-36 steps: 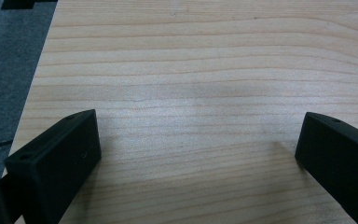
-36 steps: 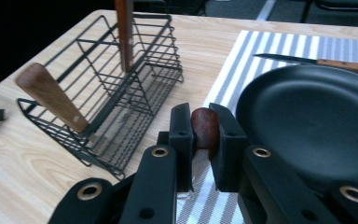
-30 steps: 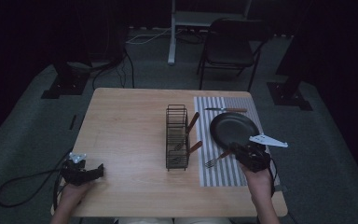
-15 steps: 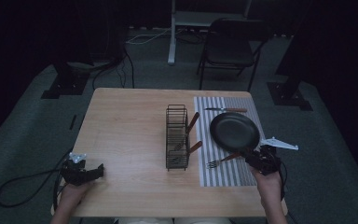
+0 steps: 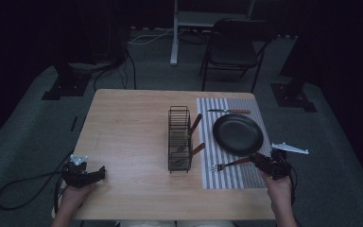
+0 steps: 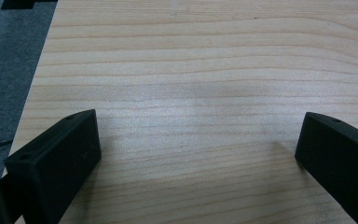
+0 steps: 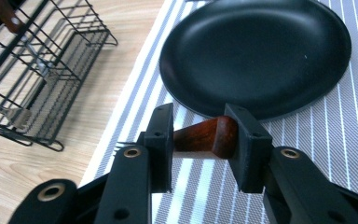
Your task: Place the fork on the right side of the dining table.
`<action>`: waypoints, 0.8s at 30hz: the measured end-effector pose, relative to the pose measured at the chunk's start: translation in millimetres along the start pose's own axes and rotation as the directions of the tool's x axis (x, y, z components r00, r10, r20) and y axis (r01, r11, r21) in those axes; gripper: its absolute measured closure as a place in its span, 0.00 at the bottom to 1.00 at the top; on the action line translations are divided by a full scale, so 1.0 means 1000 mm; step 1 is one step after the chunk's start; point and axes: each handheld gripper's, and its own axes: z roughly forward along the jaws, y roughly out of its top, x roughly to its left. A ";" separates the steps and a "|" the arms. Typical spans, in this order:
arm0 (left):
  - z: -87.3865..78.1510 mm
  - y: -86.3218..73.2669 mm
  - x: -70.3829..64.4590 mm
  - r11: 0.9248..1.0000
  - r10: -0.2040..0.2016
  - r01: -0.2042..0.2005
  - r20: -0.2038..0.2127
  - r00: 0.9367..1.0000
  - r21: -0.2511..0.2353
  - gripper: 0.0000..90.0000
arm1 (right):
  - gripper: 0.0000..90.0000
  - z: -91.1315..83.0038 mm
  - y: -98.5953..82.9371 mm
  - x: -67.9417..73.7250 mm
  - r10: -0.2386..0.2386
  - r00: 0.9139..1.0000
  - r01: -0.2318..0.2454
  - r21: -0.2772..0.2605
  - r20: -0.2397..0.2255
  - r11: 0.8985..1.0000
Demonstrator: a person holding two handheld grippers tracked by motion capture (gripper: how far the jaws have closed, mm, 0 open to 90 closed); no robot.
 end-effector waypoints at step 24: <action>0.000 0.000 0.000 1.000 -0.003 0.003 0.000 1.000 -0.002 0.00 | 0.60 0.021 -0.025 -0.061 0.173 0.983 -0.166 0.105 -0.065 0.981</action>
